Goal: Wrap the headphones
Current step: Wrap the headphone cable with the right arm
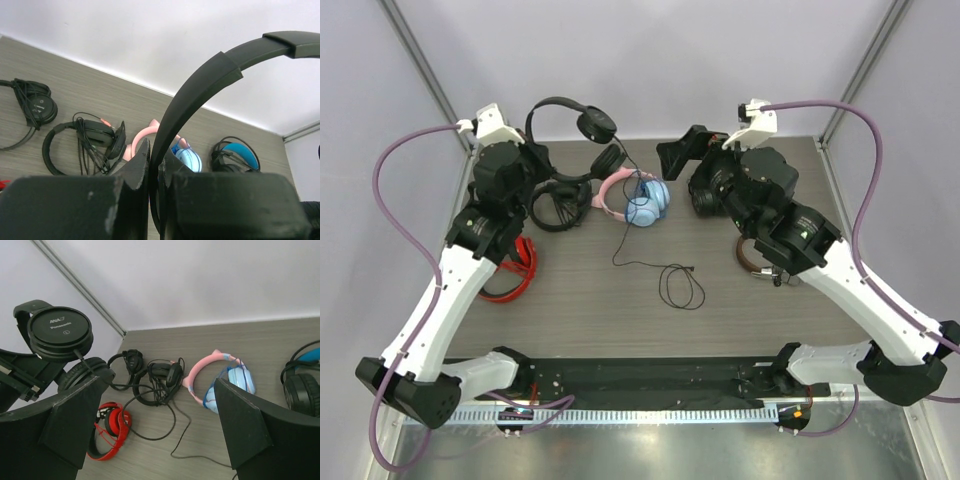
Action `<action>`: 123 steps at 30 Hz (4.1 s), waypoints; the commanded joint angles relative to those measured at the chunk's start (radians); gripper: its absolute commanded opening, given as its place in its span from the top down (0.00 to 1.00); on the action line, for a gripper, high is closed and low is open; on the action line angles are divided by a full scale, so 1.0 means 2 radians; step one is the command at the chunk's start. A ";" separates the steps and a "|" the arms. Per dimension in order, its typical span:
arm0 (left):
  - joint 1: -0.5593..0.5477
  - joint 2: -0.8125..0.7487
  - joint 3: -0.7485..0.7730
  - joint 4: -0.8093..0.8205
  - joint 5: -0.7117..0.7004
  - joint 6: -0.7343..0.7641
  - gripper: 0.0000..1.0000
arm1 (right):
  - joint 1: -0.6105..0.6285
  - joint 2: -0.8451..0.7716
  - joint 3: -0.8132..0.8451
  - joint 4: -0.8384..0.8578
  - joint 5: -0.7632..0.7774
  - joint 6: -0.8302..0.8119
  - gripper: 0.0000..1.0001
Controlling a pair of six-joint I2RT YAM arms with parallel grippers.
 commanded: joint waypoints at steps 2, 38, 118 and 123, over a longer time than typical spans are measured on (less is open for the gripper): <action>0.001 -0.006 0.006 0.047 0.003 -0.036 1.00 | 0.003 0.014 0.025 -0.014 0.019 0.044 0.00; 0.001 -0.004 0.043 -0.008 0.029 -0.001 1.00 | 0.176 0.276 0.260 0.146 0.184 -0.612 0.22; 0.002 0.077 0.219 -0.177 0.096 0.246 0.60 | 0.103 0.210 0.292 -0.022 0.006 -0.452 0.99; 0.002 0.084 0.219 -0.176 0.096 0.246 0.66 | 0.103 0.204 0.291 -0.024 -0.006 -0.448 0.99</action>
